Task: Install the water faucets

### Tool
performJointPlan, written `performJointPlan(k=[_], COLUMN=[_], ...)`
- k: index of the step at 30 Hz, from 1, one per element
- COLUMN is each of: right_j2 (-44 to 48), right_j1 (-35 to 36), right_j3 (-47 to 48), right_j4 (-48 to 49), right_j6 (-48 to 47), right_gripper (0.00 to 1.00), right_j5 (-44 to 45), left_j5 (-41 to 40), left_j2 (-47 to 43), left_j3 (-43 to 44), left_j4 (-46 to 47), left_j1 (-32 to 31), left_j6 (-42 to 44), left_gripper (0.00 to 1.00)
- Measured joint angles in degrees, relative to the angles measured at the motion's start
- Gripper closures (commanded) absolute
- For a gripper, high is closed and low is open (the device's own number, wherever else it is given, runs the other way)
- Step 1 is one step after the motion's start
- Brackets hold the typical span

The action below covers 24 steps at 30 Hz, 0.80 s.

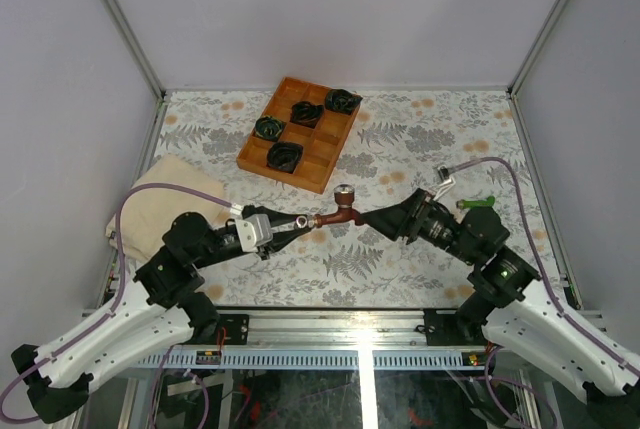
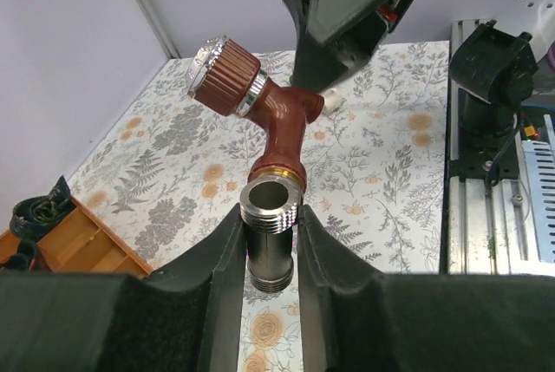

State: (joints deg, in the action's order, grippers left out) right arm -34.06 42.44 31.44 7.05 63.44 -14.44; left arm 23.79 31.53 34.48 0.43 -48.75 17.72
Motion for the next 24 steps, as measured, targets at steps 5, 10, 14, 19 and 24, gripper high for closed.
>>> performJointPlan(k=[5, 10, 14, 19, 24], right_j2=[6.80, 9.66, 7.67, 4.07, 4.11], right_j1=[0.00, 0.00, 0.00, 0.00, 0.00], right_j3=[-0.17, -1.42, -3.10, -4.07, -7.06], right_j4=[0.59, 4.33, 5.73, 7.98, 14.56], right_j6=[-24.26, -53.13, -71.41, -85.24, -93.20], right_gripper=[0.12, 0.10, 0.10, 0.09, 0.04], right_j5=[3.96, 1.75, -1.42, -4.33, -5.42], left_j5=[-1.31, -5.09, -6.71, -5.09, 2.01], left_j2=[-0.52, -0.59, 0.85, 6.36, 12.74], left_j3=[0.00, 0.50, 4.50, 15.37, 22.12], left_j4=[0.13, -0.37, -3.76, -10.62, -15.04], left_j1=[0.00, 0.15, 0.68, 1.27, 2.32], left_j6=[-6.32, -15.61, -21.35, -26.97, -30.97], left_gripper=[1.00, 1.00, 1.00, 1.00, 1.00])
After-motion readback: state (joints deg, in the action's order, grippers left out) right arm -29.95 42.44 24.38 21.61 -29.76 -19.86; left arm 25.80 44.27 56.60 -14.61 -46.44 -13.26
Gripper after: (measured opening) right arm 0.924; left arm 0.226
